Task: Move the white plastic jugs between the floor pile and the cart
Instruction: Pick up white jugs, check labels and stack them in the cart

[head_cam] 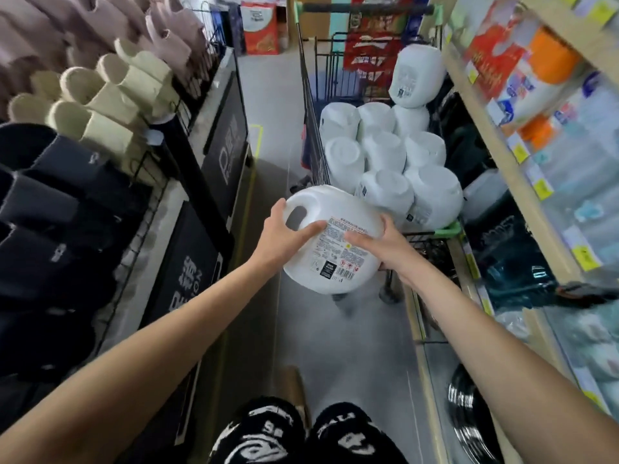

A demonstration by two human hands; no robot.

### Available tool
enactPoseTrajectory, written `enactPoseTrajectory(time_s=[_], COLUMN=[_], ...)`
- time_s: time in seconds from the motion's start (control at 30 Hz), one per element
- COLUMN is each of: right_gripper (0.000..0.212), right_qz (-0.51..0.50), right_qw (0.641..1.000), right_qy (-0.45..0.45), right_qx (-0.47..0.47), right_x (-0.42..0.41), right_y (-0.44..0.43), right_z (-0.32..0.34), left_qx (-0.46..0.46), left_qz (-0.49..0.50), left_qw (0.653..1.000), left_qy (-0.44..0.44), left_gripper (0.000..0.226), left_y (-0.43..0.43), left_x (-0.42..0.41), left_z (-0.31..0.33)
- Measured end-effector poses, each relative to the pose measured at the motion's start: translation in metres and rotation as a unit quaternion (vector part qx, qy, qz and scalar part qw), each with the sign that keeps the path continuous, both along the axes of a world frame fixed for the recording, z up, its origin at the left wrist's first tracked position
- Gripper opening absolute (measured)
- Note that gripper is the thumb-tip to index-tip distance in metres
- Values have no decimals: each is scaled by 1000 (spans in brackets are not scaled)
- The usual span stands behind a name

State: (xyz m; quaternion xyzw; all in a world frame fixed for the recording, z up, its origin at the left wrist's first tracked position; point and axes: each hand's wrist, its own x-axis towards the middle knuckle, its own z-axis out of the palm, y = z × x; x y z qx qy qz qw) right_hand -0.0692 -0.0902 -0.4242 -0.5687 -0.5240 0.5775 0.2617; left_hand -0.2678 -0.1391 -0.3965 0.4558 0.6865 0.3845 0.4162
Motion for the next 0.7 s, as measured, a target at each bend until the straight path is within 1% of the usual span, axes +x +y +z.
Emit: enactPoseTrajectory(time_s=[0.07, 0.13, 0.17, 0.27, 0.37, 0.43, 0.5, 0.6, 0.7], right_gripper=[108, 115, 113, 81, 91, 85, 84, 90, 105], right_qz=[-15, -23, -25, -41, -53, -59, -68, -77, -89], right_qw=[1000, 1000, 1000, 999, 998, 998, 998, 996, 992], right_qy=[-9, -2, 3, 11, 14, 11, 4, -14, -32], right_qx=[7, 4, 0, 7, -6, 0, 12, 52, 89], right_x=[-7, -13, -14, -16, -13, -13, -11, -13, -16], right_y=[35, 68, 86, 143, 204, 240, 279, 318, 360], right_z=[4, 5, 4, 3, 0, 3, 5, 9, 12], left_qx=[2, 15, 21, 33, 45, 50, 28, 12, 9], left_qz=[-24, -40, -47, -71, -90, -117, -145, -179, -228], left_qw=[1000, 999, 998, 996, 994, 991, 988, 981, 969], left_qy=[8, 21, 26, 34, 34, 43, 50, 79, 92], left_gripper=[85, 81, 79, 79, 78, 81, 92, 113, 115], left_y=[44, 85, 105, 167, 233, 275, 322, 374, 428], left_x=[-11, -18, -20, -23, -27, -30, -35, -42, -48], left_z=[6, 12, 14, 16, 12, 11, 5, -1, -2])
